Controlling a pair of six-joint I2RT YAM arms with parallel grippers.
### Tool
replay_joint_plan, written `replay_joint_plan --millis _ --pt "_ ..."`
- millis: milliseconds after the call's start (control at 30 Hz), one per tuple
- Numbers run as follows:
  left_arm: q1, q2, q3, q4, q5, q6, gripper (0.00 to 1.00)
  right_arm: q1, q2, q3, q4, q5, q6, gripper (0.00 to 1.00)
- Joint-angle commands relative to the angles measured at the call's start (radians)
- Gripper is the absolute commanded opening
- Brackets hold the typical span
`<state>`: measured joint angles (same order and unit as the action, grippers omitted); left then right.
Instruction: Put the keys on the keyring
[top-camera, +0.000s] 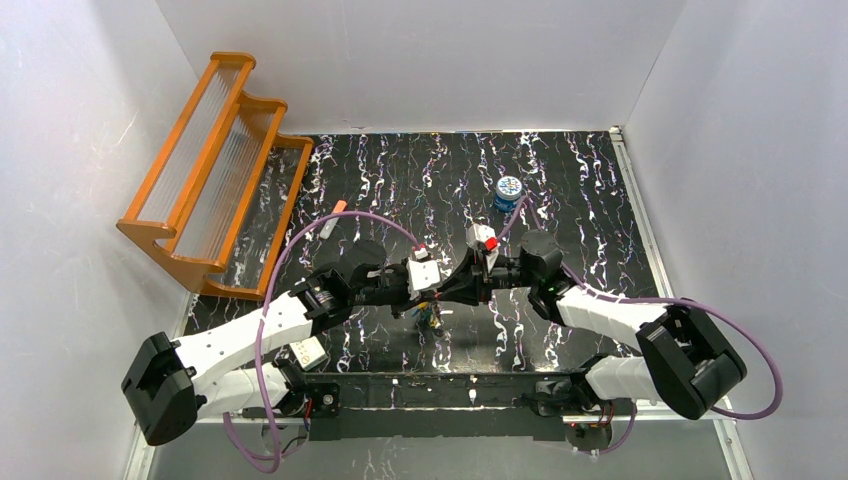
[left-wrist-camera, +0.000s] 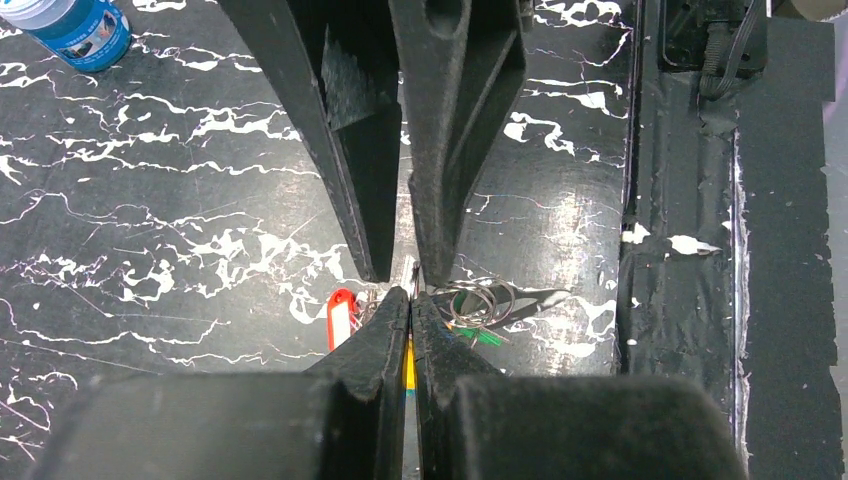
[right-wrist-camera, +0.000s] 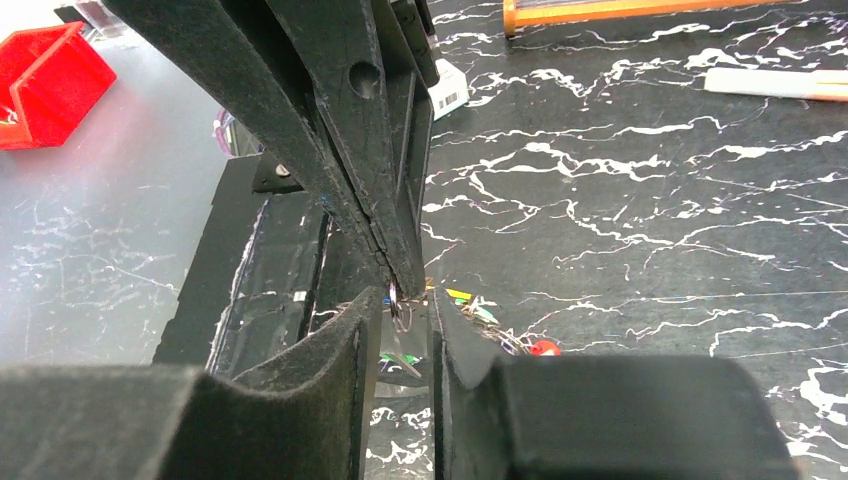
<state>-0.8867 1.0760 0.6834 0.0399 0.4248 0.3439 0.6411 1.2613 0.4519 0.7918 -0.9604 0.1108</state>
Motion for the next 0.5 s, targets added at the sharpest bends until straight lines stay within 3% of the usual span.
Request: replay_joint_plan --millis 0,133,167,233,267,367,467 --pt "-0.005 -0.010 0.042 0.017 0.031 0.006 0.00 0.019 0.016 0.047 -0.027 -0.011 -0.053 0.33" --pt "-0.005 -0.008 0.039 0.026 0.034 -0.004 0.00 0.026 0.013 0.050 -0.082 0.012 -0.096 0.33" --pt "-0.005 -0.008 0.038 0.029 0.038 -0.006 0.00 0.027 0.015 0.051 -0.087 0.014 -0.101 0.28" --pt "-0.005 -0.008 0.036 0.032 0.040 -0.010 0.00 0.029 0.025 0.057 -0.088 0.009 -0.103 0.05" --pt "-0.005 -0.009 0.034 0.032 0.040 -0.012 0.00 0.029 0.031 0.061 -0.089 0.004 -0.103 0.01" --pt "-0.006 -0.024 0.022 0.033 0.029 -0.018 0.00 0.028 0.048 0.065 -0.079 -0.009 -0.097 0.01" --pt "-0.005 -0.058 -0.003 0.052 0.001 -0.034 0.12 0.028 0.046 0.043 -0.028 -0.007 -0.076 0.01"
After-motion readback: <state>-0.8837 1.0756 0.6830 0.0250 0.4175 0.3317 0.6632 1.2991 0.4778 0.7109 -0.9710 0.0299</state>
